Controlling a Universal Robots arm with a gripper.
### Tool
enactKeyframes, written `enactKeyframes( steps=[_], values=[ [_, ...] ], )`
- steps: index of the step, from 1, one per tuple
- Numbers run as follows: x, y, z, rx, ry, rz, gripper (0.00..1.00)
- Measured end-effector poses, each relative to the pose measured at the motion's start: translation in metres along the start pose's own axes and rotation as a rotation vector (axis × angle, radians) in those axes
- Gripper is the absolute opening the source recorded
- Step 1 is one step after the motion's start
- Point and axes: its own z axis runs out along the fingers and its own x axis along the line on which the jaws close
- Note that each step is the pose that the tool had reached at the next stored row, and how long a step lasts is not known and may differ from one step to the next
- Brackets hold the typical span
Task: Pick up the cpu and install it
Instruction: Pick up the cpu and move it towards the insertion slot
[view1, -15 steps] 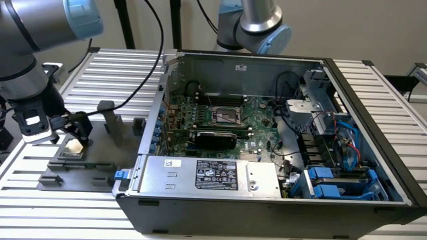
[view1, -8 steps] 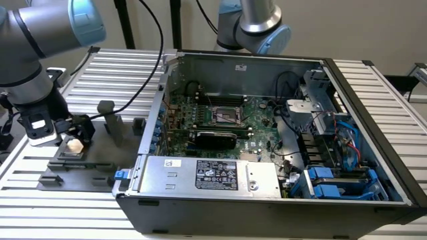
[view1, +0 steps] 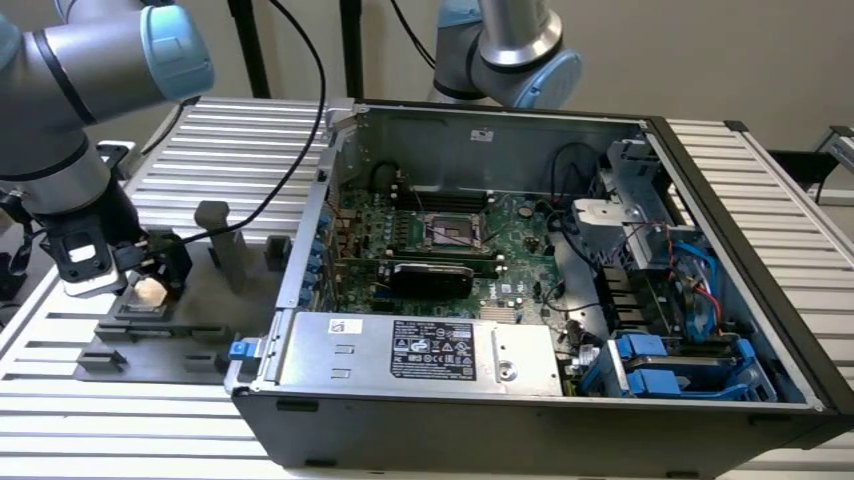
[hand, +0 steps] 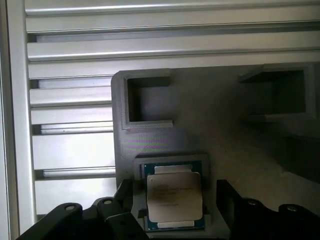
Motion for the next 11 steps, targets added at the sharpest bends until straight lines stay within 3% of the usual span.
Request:
enactKeyframes(
  steps=[11],
  values=[
    [0.0014,0.0,0.0002,0.0014,-0.0003,0.0,0.77]
  ],
)
